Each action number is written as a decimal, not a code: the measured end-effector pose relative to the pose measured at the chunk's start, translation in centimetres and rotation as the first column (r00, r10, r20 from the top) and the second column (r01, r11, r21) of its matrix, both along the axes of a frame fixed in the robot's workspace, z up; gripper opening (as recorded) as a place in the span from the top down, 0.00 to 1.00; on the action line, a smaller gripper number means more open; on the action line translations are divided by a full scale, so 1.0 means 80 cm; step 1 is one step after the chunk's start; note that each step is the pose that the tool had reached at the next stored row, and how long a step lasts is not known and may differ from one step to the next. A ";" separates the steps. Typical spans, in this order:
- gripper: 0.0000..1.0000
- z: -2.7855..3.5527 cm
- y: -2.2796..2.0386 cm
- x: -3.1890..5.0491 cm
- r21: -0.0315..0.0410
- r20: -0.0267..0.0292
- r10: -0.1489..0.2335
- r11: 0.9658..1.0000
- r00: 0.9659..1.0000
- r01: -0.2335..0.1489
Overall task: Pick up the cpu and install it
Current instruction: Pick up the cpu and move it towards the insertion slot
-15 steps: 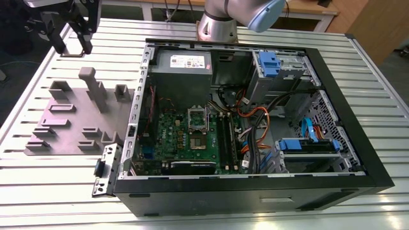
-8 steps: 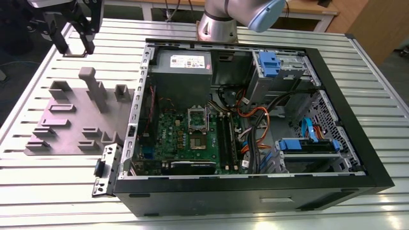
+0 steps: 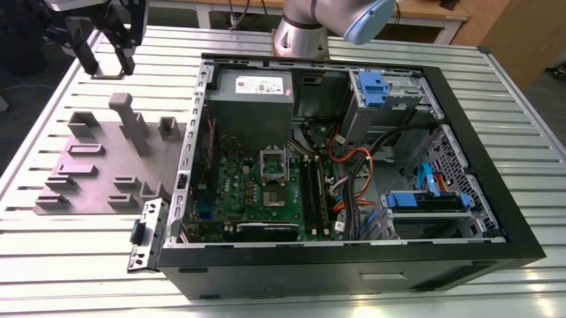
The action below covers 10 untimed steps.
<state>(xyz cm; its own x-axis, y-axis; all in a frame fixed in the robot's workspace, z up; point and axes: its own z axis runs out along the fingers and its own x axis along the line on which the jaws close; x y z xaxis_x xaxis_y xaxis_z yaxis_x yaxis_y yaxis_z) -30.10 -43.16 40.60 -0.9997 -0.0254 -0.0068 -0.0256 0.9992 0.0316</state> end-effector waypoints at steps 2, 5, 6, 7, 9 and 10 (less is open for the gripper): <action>0.53 0.0000 0.0000 0.001 0.000 0.000 0.000 1.000 1.000 0.000; 0.53 -0.0001 0.0000 0.003 0.000 0.000 0.000 1.000 1.000 0.000; 0.53 0.0000 0.0000 0.004 0.000 0.000 0.000 1.000 1.000 0.000; 0.53 0.0000 0.0000 0.004 0.000 0.000 0.000 1.000 1.000 0.000; 0.53 0.0000 0.0000 0.006 0.000 0.000 0.000 1.000 1.000 0.000; 0.53 0.0000 0.0000 0.006 0.000 0.000 0.000 1.000 1.000 0.000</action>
